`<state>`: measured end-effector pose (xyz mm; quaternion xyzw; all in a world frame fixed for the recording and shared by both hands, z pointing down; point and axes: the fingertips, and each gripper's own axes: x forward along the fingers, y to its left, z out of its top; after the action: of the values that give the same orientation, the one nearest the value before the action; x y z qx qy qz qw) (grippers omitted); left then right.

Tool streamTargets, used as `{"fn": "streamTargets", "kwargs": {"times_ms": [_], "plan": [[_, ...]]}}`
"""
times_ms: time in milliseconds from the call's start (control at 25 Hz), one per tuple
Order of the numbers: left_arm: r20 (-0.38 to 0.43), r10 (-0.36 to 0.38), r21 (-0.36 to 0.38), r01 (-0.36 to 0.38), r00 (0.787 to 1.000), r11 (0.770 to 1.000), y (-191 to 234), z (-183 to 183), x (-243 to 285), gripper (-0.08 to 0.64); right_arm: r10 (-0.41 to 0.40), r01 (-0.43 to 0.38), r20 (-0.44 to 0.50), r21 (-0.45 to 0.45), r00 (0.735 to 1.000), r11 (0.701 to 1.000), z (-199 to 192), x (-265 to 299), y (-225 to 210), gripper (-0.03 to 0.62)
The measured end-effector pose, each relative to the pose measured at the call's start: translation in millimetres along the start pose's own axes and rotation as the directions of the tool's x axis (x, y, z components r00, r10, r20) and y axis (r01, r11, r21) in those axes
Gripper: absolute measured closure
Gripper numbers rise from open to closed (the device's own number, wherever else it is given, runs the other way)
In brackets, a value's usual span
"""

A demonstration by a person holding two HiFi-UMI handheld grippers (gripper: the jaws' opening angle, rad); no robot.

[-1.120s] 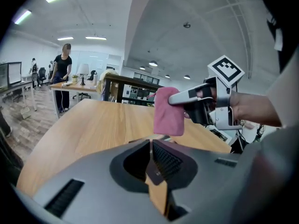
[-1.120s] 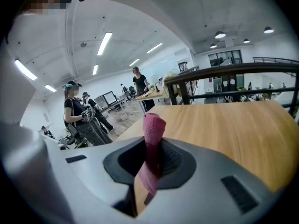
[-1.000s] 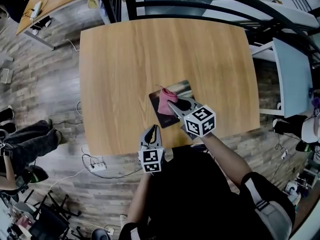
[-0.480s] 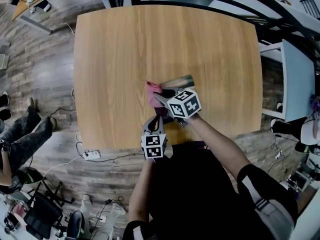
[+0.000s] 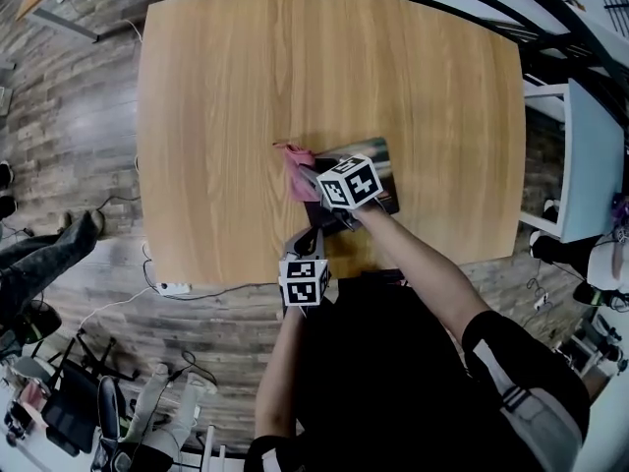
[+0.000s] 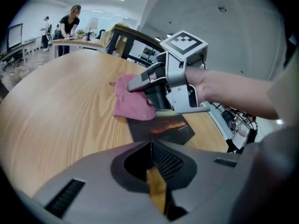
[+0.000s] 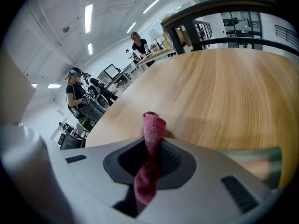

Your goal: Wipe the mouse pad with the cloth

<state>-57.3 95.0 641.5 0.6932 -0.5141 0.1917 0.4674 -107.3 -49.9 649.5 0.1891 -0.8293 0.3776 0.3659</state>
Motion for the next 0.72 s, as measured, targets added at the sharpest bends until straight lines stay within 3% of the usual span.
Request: {"fn": "streamTargets", "kwargs": {"times_ms": [440, 720], "plan": [[-0.105, -0.023, -0.077, 0.015, 0.994, 0.997, -2, -18, 23, 0.535, 0.013, -0.013, -0.04, -0.013, 0.999, 1.0, -7, 7, 0, 0.528], [-0.128, 0.056, -0.031, -0.06, 0.99, 0.998, -1, -11, 24, 0.537, 0.021, -0.022, -0.032, -0.032, 0.999, 0.999, -3, 7, -4, 0.528]]}}
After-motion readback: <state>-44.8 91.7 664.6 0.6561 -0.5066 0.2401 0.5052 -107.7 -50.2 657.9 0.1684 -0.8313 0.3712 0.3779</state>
